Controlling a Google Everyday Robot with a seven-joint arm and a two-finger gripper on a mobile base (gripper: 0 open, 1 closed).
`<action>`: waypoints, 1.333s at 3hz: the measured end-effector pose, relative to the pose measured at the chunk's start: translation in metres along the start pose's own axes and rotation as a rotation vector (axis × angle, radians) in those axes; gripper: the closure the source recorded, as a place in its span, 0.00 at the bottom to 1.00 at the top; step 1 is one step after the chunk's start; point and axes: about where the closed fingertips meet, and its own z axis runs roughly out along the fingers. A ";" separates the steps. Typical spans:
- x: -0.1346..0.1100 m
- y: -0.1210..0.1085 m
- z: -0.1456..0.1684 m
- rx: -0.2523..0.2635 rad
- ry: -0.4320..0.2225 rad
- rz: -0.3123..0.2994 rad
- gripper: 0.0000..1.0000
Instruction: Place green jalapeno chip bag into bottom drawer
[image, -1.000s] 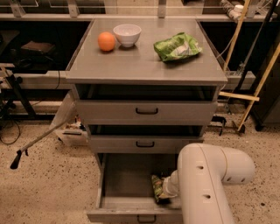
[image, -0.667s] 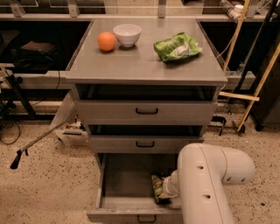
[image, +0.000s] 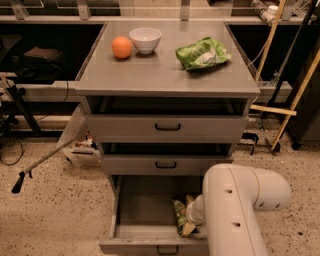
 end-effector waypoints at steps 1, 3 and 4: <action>-0.001 0.002 -0.007 0.012 -0.006 0.005 0.00; -0.024 -0.019 -0.134 0.278 -0.088 0.071 0.00; -0.045 -0.037 -0.242 0.491 -0.142 0.164 0.00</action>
Offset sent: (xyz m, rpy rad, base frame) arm -0.0686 -0.0436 0.1720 0.0951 -0.2880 -0.1771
